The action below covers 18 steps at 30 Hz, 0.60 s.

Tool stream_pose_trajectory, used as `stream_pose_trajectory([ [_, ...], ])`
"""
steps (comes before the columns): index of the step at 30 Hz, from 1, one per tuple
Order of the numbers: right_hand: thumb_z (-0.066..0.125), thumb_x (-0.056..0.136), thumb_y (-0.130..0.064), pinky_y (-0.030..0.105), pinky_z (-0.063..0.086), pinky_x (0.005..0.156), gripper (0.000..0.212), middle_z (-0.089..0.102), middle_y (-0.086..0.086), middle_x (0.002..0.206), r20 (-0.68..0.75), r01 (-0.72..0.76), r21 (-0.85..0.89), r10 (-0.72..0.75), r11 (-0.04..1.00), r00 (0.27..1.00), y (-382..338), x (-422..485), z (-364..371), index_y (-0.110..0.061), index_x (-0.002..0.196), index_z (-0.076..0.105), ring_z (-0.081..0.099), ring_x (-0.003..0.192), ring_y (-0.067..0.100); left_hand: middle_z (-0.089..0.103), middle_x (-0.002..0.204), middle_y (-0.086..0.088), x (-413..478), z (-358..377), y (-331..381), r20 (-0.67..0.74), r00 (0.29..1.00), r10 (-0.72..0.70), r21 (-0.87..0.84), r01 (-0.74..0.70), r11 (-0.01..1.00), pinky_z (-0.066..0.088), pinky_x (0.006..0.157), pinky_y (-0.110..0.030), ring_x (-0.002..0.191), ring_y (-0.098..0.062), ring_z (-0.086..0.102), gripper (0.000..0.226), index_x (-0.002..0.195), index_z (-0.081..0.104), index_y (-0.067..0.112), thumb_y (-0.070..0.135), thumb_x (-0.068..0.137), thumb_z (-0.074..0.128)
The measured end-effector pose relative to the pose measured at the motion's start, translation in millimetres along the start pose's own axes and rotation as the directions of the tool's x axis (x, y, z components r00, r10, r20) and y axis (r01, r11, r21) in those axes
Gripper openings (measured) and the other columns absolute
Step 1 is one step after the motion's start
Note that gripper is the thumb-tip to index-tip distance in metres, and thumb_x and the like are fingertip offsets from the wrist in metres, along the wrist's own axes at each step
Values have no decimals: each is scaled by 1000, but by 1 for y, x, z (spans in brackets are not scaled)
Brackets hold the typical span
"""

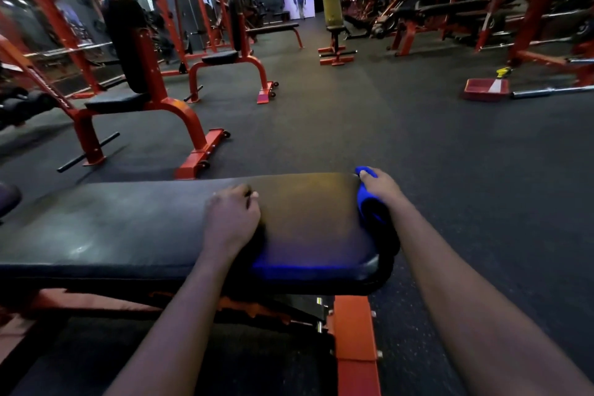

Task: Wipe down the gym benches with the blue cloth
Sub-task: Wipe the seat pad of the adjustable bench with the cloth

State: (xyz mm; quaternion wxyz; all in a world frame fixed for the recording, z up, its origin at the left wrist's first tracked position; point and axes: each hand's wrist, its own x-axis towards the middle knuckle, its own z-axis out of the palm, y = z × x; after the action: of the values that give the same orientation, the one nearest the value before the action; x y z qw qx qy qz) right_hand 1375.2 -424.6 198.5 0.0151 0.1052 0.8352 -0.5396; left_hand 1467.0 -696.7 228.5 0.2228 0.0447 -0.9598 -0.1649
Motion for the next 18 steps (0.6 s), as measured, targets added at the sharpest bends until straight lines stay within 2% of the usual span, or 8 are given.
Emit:
stream_pose_trajectory([
  [3, 49, 102, -34, 31, 30, 112, 49, 47, 8, 149, -1, 68, -42, -69, 997, 998, 9, -8, 2, -18, 147, 43, 43, 137, 26, 64, 114, -7, 40, 16, -1, 191, 981, 30, 1, -31, 1000, 45, 96, -42, 107, -25, 56, 29, 111, 64, 19, 36, 99, 45],
  [6, 50, 101, -36, 32, 29, 111, 54, 43, 11, 151, 11, 120, -177, -120, 977, 993, 20, -4, 6, -24, 152, 35, 40, 140, 27, 57, 135, -9, 81, 31, -9, 329, 944, 34, 80, -63, 995, 26, 113, -47, 128, -29, 48, 40, 127, 59, 17, 40, 103, 36],
  [9, 48, 101, -40, 33, 35, 108, 39, 54, 5, 142, 51, 109, -232, -100, 967, 994, 6, 19, 6, -27, 138, 53, 47, 133, 27, 50, 144, -10, 102, 42, -24, 443, 896, -15, 150, -58, 987, 14, 117, -50, 135, -29, 41, 46, 136, 53, 18, 42, 105, 28],
  [11, 45, 101, -44, 31, 40, 101, 31, 62, 3, 131, 91, 75, -311, -49, 947, 995, -12, 39, 8, -29, 120, 65, 53, 125, 26, 51, 143, -11, 107, 46, -32, 454, 891, -6, 165, -78, 983, 17, 117, -49, 134, -30, 42, 47, 133, 55, 18, 43, 105, 27],
  [12, 45, 100, -46, 30, 41, 98, 34, 63, 4, 128, 117, 60, -384, -16, 921, 993, -23, 46, 10, -27, 116, 68, 54, 123, 27, 52, 141, -12, 107, 49, -34, 448, 894, 7, 159, -87, 983, 19, 116, -48, 132, -31, 43, 46, 131, 56, 17, 42, 104, 27],
  [14, 44, 96, -58, 33, 43, 101, 46, 62, 6, 132, 165, 76, -555, 20, 829, 986, -40, 63, 21, -28, 118, 69, 55, 123, 29, 52, 140, -12, 110, 51, -34, 438, 899, 25, 133, -92, 987, 22, 116, -46, 132, -32, 43, 46, 130, 56, 15, 41, 105, 27],
  [16, 40, 91, -69, 39, 43, 105, 52, 60, 5, 135, 236, 156, -669, 9, 727, 972, -54, 69, 32, -35, 120, 67, 54, 124, 29, 52, 140, -13, 112, 52, -31, 443, 896, 17, 116, -76, 990, 23, 116, -45, 132, -33, 43, 47, 130, 56, 14, 39, 105, 26],
  [18, 39, 94, -68, 40, 41, 106, 46, 61, 1, 132, 309, 263, -678, -58, 687, 949, -59, 64, 34, -40, 120, 65, 52, 126, 27, 55, 136, -15, 113, 51, -32, 436, 900, 20, 109, -75, 991, 26, 113, -44, 129, -34, 45, 45, 123, 59, 13, 38, 105, 26],
])
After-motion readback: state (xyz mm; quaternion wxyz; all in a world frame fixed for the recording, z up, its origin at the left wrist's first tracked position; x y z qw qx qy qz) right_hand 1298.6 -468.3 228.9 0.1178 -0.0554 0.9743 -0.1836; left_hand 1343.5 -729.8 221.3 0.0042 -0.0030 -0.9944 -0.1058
